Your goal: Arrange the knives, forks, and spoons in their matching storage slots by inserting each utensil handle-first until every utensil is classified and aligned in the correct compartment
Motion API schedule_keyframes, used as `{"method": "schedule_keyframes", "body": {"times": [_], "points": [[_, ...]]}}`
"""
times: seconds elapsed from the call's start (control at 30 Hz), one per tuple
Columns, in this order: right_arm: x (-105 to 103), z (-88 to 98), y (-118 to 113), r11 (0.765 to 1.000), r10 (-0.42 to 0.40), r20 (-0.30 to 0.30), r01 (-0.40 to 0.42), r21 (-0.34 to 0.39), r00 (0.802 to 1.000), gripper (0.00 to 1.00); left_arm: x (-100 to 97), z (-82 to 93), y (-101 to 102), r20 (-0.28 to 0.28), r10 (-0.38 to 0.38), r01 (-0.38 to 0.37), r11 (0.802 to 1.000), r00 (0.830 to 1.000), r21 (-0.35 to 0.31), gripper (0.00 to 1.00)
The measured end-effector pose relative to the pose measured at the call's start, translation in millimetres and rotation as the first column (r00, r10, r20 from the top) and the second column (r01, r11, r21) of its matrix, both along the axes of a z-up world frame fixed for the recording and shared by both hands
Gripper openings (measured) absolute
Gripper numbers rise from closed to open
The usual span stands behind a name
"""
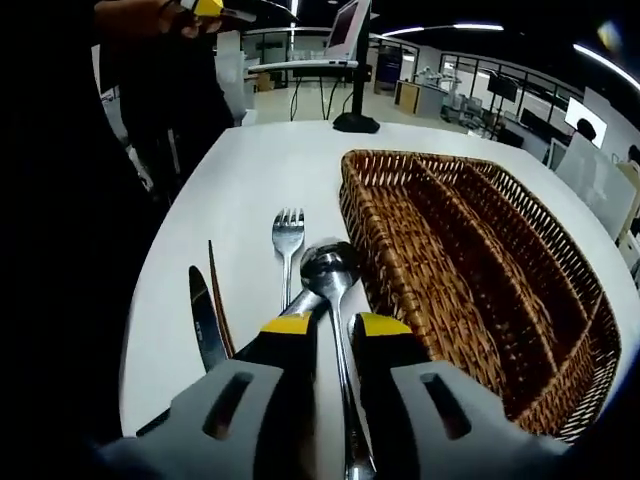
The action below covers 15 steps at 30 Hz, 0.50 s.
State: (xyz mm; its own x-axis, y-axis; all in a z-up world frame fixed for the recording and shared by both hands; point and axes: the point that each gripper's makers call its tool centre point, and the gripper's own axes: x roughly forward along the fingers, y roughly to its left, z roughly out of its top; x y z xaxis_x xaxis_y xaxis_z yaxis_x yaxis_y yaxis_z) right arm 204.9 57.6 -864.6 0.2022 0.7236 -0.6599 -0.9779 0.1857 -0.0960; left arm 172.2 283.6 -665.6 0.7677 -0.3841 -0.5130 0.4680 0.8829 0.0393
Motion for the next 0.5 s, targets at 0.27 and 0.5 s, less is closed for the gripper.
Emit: {"method": "schedule_keyframes", "body": {"times": [0.27, 0.5], "points": [[-2.4, -9.2, -4.8, 0.996, 0.06, 0.057, -0.056, -0.064, 0.997, 0.09, 1.2, 0.2, 0.1, 0.0, 0.001, -0.001, 1.0, 1.0, -0.004, 1.0], [-3.0, -7.5, -0.2, 0.991, 0.112, 0.095, -0.104, -0.081, 0.989, 0.06, 2.3, 0.5, -0.1, 0.002, 0.003, -0.003, 1.0, 1.0, -0.005, 1.0]]}}
